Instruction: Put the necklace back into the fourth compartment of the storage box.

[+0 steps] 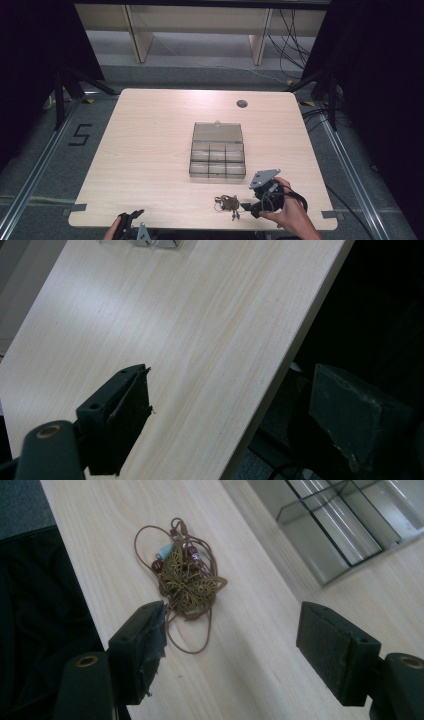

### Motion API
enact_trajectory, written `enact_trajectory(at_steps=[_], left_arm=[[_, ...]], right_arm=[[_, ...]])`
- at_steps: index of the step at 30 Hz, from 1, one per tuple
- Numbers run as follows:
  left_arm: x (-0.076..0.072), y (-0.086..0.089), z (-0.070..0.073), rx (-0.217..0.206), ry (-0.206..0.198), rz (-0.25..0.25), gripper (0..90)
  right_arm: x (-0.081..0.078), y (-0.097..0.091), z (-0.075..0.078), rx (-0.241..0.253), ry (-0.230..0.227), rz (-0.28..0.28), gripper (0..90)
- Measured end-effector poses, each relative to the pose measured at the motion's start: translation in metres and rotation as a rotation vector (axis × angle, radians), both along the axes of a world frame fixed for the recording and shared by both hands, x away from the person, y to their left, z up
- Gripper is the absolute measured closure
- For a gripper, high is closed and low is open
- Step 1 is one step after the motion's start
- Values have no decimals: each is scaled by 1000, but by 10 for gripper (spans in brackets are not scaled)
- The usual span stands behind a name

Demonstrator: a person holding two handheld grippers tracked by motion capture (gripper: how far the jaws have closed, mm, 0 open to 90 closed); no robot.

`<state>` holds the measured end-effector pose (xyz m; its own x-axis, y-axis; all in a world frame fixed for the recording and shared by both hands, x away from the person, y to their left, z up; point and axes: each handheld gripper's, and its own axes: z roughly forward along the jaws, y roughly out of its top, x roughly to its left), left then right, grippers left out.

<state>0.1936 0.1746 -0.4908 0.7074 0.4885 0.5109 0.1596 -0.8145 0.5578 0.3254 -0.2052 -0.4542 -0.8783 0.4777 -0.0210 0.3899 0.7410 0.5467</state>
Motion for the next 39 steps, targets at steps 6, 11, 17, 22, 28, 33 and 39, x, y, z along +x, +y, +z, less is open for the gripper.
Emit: enact_trajectory(at_steps=[6,11,17,22,28,33,39], left_arm=[[0,0,0,-6,1,-2,158],[0,0,0,5,3,-2,158],[0,0,0,-8,0,-5,158],[0,0,0,-4,0,-3,158],[0,0,-2,-3,7,-8,158],[0,0,-1,18,16,-10,158],[0,-1,-2,-3,6,-10,158]], right_arm=[[9,11,3,-28,5,12,293],[16,19,1,-33,18,71,321],[19,27,-5,-71,49,127,341],[22,37,-11,-106,84,142,342],[24,48,-17,-134,108,170,353],[27,51,-23,-153,144,177,353],[32,54,-30,-160,154,202,383]])
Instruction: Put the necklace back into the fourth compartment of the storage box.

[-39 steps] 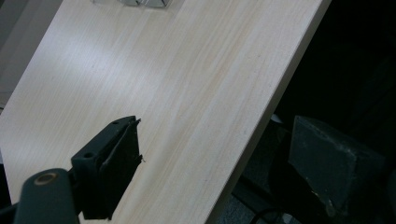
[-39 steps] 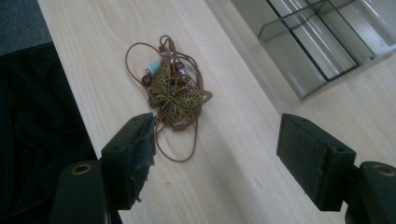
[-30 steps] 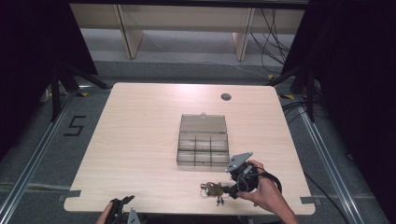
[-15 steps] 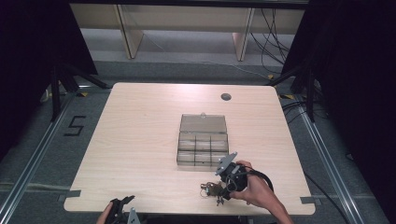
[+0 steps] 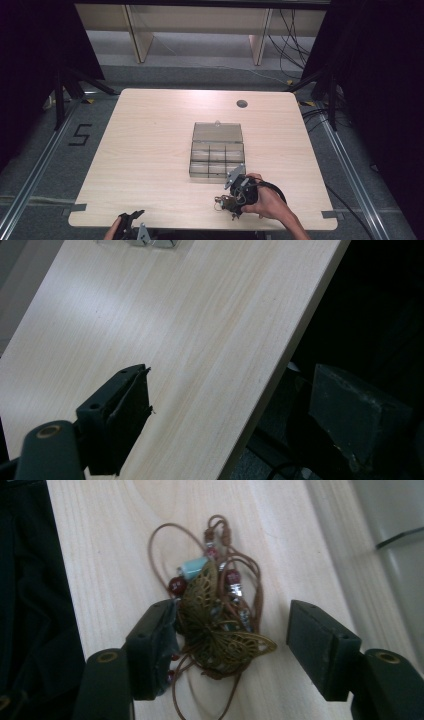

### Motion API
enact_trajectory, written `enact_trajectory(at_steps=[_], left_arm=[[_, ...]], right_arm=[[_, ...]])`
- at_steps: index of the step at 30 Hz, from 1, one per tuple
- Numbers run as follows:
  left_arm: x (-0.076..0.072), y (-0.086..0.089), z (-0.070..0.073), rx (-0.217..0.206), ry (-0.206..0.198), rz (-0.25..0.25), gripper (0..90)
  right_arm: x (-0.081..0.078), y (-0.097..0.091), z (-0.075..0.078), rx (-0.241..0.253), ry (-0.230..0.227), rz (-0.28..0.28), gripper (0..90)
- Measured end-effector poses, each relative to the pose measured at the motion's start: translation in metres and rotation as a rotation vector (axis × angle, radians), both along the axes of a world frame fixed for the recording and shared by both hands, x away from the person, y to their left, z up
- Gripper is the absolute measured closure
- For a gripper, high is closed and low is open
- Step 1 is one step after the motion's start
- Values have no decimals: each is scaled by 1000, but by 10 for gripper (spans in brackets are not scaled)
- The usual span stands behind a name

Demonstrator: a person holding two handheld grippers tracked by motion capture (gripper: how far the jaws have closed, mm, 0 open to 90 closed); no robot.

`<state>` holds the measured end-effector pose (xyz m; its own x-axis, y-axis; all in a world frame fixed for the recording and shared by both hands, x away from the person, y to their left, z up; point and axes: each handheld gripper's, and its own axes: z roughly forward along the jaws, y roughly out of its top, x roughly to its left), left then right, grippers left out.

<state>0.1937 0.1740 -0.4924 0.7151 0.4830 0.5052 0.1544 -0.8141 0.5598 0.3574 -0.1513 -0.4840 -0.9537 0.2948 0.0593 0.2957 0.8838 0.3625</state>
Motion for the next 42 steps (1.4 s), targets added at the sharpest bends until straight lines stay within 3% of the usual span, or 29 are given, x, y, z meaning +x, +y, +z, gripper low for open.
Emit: enact_trajectory(at_steps=[2,4,7,9,10,13,17,18,21,24,25,27,29,31,32,37,39,40,41,42], left_arm=[[0,0,2,33,11,-3,158],[0,0,1,22,10,-4,158],[0,0,2,30,6,-3,158],[0,0,1,14,2,-5,158],[0,0,2,28,5,-6,158],[0,1,2,24,3,-6,158],[0,1,2,24,3,-4,158],[0,0,1,1,4,1,158],[1,1,0,1,5,2,158],[1,1,1,6,18,-6,158],[1,1,1,0,16,-2,158],[0,1,2,-2,-1,5,158],[2,2,2,-1,18,-1,158],[2,2,2,4,15,1,158],[1,2,1,-4,15,0,158],[1,2,1,3,15,-2,158],[1,2,1,-1,4,8,158],[1,2,0,-18,20,2,158],[1,2,1,-4,19,2,158],[1,2,0,-8,20,3,158]], right_arm=[[-1,1,-1,-5,-15,-23,428],[-2,2,0,-5,6,-20,471],[-1,2,0,-7,-3,-20,483],[-2,3,1,-8,14,-18,617],[-3,4,2,-7,18,-8,682],[-3,6,2,-9,52,8,718],[-5,9,4,-19,38,9,742],[-5,9,4,-17,21,5,747],[-6,10,10,7,15,3,819],[-7,10,12,5,10,1,819],[-5,11,13,2,-12,28,820],[-7,12,15,-5,-4,9,820],[-6,13,21,9,-25,33,820],[-7,14,27,1,-36,17,819],[-6,15,31,7,-45,37,820],[-6,17,43,11,-34,19,820],[-5,20,48,5,-34,47,819],[-3,21,49,-3,-17,68,819],[-6,21,52,-15,-14,28,820],[-4,22,52,-7,-36,59,819]])
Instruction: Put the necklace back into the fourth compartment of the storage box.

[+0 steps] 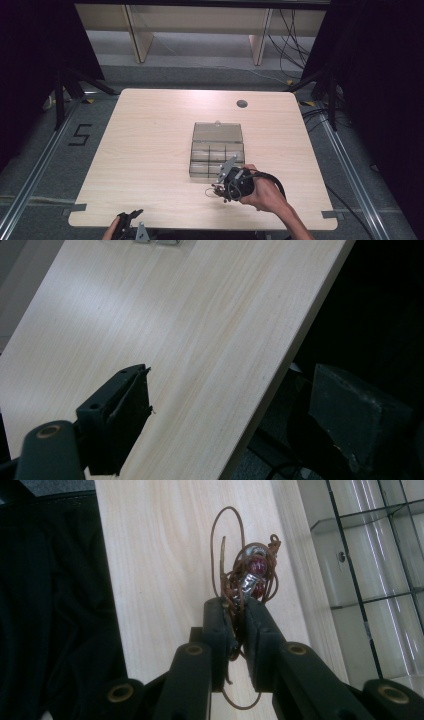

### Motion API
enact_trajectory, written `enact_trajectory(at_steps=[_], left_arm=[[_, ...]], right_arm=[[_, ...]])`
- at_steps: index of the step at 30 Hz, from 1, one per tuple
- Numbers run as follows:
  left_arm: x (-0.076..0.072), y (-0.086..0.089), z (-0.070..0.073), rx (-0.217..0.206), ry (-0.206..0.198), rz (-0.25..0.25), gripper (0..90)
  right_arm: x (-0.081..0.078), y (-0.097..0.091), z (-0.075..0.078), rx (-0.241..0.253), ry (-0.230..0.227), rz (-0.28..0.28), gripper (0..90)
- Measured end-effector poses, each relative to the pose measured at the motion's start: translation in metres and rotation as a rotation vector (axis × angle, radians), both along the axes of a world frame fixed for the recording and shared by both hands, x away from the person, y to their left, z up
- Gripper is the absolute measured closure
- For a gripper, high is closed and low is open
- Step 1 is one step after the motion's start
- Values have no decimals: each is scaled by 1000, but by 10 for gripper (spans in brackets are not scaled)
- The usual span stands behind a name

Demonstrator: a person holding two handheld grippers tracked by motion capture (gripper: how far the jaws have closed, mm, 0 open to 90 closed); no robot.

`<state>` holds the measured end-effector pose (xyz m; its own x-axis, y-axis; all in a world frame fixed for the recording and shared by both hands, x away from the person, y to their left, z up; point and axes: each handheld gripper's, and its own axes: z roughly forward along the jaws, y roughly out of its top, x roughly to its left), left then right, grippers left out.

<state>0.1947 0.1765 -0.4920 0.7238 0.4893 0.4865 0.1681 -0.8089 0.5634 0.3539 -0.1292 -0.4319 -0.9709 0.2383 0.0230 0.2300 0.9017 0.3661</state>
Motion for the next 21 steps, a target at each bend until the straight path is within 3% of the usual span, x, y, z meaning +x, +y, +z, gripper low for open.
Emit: enact_trajectory(at_steps=[3,4,5,6,8,13,15,16,19,21], left_arm=[[0,0,0,1,-15,11,158],[0,0,0,3,-16,9,158],[0,0,0,7,-1,1,158],[0,0,0,16,-2,-5,158],[0,0,0,16,-1,-7,158],[0,-1,-1,9,1,-8,158],[0,-1,0,14,-1,-7,158],[0,-1,0,4,-7,-1,158],[-1,0,0,1,-20,6,158],[-1,0,0,6,-18,5,158]], right_arm=[[1,1,4,1,-1,0,819],[1,1,7,-3,22,-23,819],[1,2,8,-1,11,-28,819],[3,3,9,-8,9,-9,819],[4,4,14,-16,7,-35,820],[9,7,22,-14,-4,-19,819],[12,10,27,-21,-10,-20,819],[14,12,30,-32,-15,-46,819],[19,16,33,-19,-25,-5,819],[20,19,38,-22,-28,-28,819]])
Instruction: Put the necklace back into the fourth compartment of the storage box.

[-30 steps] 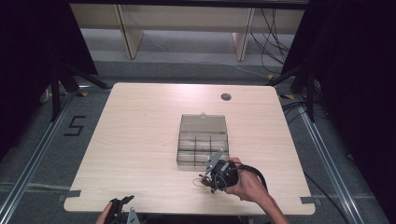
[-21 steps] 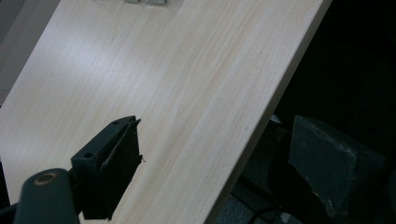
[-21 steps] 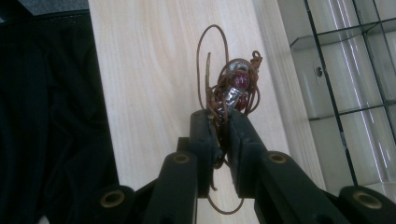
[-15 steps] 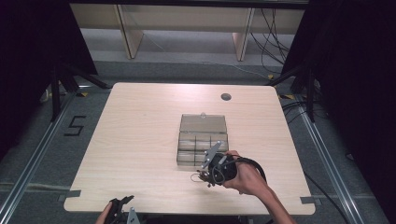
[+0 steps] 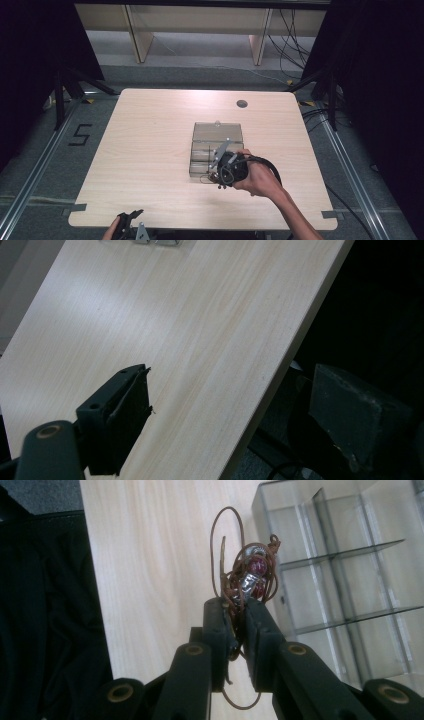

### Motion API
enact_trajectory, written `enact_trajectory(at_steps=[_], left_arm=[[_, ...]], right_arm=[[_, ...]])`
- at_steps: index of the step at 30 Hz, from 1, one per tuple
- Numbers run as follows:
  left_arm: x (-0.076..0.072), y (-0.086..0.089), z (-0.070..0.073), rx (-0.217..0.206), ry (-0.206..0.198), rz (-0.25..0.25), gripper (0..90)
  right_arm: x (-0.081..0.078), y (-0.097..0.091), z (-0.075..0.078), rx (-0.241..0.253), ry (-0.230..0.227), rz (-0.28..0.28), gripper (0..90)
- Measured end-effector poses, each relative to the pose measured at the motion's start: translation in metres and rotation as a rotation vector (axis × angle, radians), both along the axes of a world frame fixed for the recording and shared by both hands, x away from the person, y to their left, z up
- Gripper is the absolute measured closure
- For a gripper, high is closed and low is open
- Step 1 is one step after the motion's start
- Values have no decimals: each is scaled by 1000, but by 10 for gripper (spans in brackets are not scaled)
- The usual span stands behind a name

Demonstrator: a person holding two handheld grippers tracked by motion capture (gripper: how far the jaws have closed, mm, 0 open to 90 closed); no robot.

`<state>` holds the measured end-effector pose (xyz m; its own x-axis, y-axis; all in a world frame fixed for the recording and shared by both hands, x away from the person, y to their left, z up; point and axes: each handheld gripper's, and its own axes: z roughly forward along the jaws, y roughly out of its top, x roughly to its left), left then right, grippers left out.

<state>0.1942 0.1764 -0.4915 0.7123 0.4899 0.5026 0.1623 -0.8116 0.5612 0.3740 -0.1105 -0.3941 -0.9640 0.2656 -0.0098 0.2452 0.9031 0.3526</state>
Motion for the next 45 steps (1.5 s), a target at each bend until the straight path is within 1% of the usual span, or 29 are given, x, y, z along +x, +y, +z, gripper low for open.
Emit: enact_trajectory(at_steps=[1,2,3,4,5,6,7,8,9,10,13,14,15,18,21,26,31,32,34,35,36,37,38,39,41,42,43,44,45], left_arm=[[0,0,0,1,5,-6,158],[0,0,1,21,2,-8,158],[0,0,0,11,3,-7,158],[0,-1,-1,-7,2,-4,159],[0,0,1,23,1,-7,158],[0,0,1,23,1,-7,158],[0,0,0,2,3,-5,158],[0,0,0,2,3,-5,158],[0,0,0,8,1,-6,158],[0,-1,-1,-10,-1,-3,158],[0,0,0,-1,-3,-4,158],[0,0,1,15,3,-7,158],[0,-1,-1,-3,-7,-4,158],[0,-1,0,-4,-10,-4,158],[0,-1,0,0,-9,-4,158],[0,-1,-1,-8,0,-5,158],[0,0,0,11,0,-7,158],[-1,-1,-1,-13,1,-6,158],[0,-1,-1,-10,1,-6,158],[0,1,2,30,8,-9,158],[-1,0,1,5,9,-7,158],[-1,0,0,-3,11,-7,158],[-1,0,0,-3,11,-7,158],[0,1,2,28,11,-10,158],[-1,0,0,-7,10,-6,158],[-1,0,0,-7,10,-6,158],[0,1,2,27,10,-9,159],[0,1,2,27,10,-9,158],[-1,0,-1,-16,-5,-4,158]], right_arm=[[1,1,2,-6,0,-4,819],[4,3,4,-6,-14,-15,819],[8,5,6,5,-14,18,819],[8,6,8,1,-5,-8,819],[12,9,11,-8,-15,-17,819],[15,10,11,0,-22,-6,819],[18,11,12,2,-23,3,819],[18,11,12,2,-23,3,819],[19,13,13,-2,-19,-12,819],[21,14,15,-8,-23,-23,819],[27,17,15,-7,-28,-25,819],[30,19,15,-13,-27,-28,819],[35,21,14,-17,-25,-35,819],[39,23,14,-15,-22,-41,819],[46,26,11,-31,-23,-53,819],[53,27,8,-32,-10,-67,819],[61,28,4,-36,-6,-84,819],[62,29,4,-36,-6,-86,819],[64,31,2,-38,0,-87,818],[65,33,1,-45,-2,-97,819],[65,35,0,-49,0,-92,819],[66,36,-1,-50,1,-86,818],[66,36,-1,-50,1,-86,818],[68,39,-3,-52,4,-90,818],[70,43,-6,-59,13,-96,819],[71,44,-7,-63,9,-93,819],[72,46,-8,-69,12,-97,818],[72,46,-8,-69,12,-97,818],[75,49,-11,-77,13,-89,818]])
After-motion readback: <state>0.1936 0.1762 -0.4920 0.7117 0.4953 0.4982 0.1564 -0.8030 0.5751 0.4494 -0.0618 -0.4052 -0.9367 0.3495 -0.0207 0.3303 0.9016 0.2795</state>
